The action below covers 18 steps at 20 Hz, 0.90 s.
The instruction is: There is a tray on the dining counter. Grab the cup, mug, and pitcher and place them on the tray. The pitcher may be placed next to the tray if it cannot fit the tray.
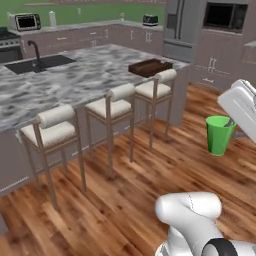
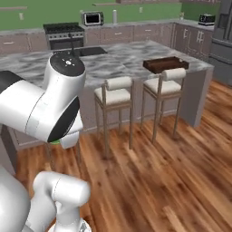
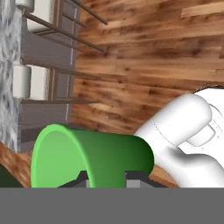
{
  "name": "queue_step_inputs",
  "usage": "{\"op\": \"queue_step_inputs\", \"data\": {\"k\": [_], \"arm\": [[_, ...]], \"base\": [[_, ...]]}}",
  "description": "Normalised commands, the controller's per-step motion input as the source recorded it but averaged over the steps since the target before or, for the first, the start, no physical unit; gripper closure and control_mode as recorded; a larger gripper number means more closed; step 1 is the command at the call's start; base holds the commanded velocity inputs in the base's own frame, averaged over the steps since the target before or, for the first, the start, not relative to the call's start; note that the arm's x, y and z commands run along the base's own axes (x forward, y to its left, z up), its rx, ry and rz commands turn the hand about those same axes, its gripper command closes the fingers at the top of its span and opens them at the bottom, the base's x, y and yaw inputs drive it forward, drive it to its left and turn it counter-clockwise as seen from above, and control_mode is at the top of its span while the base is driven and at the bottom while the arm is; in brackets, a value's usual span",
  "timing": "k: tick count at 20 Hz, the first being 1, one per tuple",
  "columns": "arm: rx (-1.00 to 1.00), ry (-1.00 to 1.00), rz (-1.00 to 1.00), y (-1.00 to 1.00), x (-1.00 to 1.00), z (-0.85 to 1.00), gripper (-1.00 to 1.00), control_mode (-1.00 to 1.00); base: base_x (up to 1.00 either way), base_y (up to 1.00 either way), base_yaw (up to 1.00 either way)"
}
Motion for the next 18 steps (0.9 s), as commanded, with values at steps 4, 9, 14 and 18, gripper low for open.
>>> {"op": "queue_step_inputs", "data": {"k": [4, 9, 14, 18], "arm": [[0.00, 0.00, 0.00, 0.00, 0.00, 0.00, 1.00, 1.00], [0.00, 0.00, 0.00, 0.00, 0.00, 0.00, 1.00, 1.00], [0.00, 0.00, 0.00, 0.00, 0.00, 0.00, 1.00, 1.00], [0.00, 0.00, 0.00, 0.00, 0.00, 0.00, 1.00, 1.00]], "base": [[0.35, -1.00, 0.42], [0.28, -1.00, 0.38], [0.31, -1.00, 0.36], [0.26, -1.00, 0.34]]}}
